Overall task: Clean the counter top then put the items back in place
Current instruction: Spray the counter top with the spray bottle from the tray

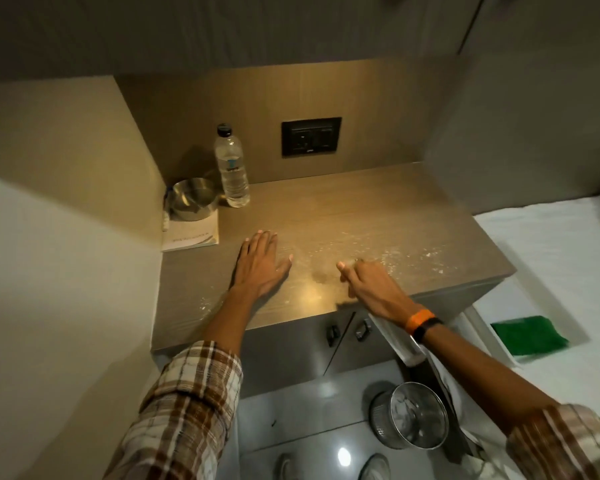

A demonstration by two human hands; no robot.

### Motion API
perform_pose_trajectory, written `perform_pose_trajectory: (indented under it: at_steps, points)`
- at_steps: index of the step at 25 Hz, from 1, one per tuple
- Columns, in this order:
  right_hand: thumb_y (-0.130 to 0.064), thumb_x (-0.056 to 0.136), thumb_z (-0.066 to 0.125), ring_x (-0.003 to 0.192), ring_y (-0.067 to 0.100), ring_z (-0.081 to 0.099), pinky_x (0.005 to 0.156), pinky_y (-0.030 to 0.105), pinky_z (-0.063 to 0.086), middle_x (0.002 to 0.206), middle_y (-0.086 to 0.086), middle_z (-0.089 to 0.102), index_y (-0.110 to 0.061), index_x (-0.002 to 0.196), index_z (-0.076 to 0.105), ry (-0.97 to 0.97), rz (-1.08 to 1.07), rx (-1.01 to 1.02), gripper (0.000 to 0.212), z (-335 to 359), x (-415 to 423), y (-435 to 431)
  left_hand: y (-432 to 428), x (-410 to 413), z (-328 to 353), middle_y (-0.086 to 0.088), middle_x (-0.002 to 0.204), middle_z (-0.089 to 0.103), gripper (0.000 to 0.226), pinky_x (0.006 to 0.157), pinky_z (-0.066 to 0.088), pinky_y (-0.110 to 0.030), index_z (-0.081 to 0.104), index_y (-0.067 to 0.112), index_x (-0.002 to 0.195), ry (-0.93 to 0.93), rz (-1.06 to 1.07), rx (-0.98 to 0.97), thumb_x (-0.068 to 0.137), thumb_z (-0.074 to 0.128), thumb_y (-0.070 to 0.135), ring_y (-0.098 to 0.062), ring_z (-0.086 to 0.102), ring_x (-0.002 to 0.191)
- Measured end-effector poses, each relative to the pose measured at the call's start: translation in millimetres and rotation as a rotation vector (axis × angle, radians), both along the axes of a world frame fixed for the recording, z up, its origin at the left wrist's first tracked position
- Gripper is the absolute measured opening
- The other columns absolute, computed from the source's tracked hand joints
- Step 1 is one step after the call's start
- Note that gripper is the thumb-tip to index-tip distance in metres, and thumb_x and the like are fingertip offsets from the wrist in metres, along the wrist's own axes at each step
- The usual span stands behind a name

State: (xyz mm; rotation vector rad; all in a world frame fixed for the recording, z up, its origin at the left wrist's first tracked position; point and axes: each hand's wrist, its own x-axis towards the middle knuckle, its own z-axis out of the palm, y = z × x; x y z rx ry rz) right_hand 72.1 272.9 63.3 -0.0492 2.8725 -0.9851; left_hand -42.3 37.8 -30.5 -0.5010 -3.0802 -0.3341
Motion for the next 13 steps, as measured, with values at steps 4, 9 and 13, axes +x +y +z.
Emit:
perform_pose_trajectory:
  at_steps: [4, 9, 13]
  points:
    - [-0.048, 0.105, 0.028, 0.063, 0.031, 0.066, 0.063, 0.046, 0.056, 0.071, 0.020, 0.068, -0.001, 0.084, 0.067, 0.071, -0.206, -0.024, 0.064, -11.7, -16.5, 49.3, 42.0, -9.7, 2.2, -0.011, 0.162, 0.020, 0.087, 0.123, 0.010, -0.047, 0.021, 0.012, 0.155, 0.003, -0.042, -0.038, 0.091, 0.006, 0.070, -0.026, 0.013, 0.151]
    - [-0.057, 0.099, 0.022, 0.060, 0.031, 0.065, 0.060, 0.049, 0.056, 0.066, 0.014, 0.067, -0.008, 0.075, 0.062, 0.204, -0.411, -0.040, 0.067, 3.3, -99.4, 97.9, 101.1, -12.5, -4.2, -0.009, 0.165, 0.011, 0.085, 0.123, 0.003, -0.049, 0.015, 0.014, 0.156, -0.032, -0.033, -0.075, 0.093, 0.010, 0.069, -0.026, 0.004, 0.152]
    - [-0.053, 0.101, 0.025, 0.063, 0.031, 0.067, 0.063, 0.049, 0.057, 0.069, 0.013, 0.069, -0.009, 0.075, 0.061, 0.175, -0.351, -0.010, 0.062, 6.2, -119.7, 122.0, 129.4, -18.5, -4.3, -0.008, 0.165, 0.011, 0.084, 0.123, 0.000, -0.048, 0.015, 0.014, 0.156, -0.031, 0.023, -0.083, 0.093, 0.014, 0.070, -0.026, 0.002, 0.152]
